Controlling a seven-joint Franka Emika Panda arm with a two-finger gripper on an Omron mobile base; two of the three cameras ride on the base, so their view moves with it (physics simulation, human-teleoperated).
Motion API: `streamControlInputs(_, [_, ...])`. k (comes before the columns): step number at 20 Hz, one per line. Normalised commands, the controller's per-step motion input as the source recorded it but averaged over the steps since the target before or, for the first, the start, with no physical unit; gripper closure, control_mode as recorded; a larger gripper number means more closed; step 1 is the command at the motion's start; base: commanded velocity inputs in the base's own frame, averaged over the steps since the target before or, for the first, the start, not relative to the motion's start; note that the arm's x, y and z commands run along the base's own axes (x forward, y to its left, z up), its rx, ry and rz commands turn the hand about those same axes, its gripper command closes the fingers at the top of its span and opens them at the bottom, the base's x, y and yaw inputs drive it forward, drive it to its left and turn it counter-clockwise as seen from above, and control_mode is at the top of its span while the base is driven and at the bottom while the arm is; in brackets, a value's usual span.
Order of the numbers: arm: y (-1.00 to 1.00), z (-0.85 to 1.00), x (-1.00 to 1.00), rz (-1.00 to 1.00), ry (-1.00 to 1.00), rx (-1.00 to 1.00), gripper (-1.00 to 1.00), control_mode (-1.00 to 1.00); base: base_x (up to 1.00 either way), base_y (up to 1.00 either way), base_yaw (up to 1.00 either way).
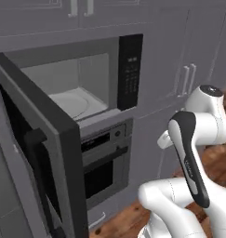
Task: Place the sponge inside the microwave to prepare for sanitizing.
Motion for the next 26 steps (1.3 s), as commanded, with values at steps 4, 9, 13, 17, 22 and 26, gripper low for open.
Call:
streamControlInputs(4, [0.00, 0.00, 0.00, 0.00, 0.00, 0.00, -1.00, 1.00, -0.28, 0.04, -0.72])
streamControlInputs(9, [0.00, 0.00, 0.00, 0.00, 0.00, 0.00, -1.00, 1.00, -0.18, 0.06, -0.84])
streamControlInputs(13, [0.00, 0.00, 0.00, 0.00, 0.00, 0.00, -1.00, 1.00, 0.00, 0.02, -0.98])
streamControlInputs(17, [0.00, 0.00, 0.00, 0.00, 0.00, 0.00, -1.00, 1.00, 0.00, 0.02, -1.00])
streamControlInputs(22, [0.00, 0.00, 0.00, 0.00, 0.00, 0.00, -1.00, 1.00, 0.00, 0.02, -1.00])
streamControlInputs(26, [0.00, 0.00, 0.00, 0.00, 0.00, 0.00, -1.00, 1.00, 0.01, 0.03, -0.98])
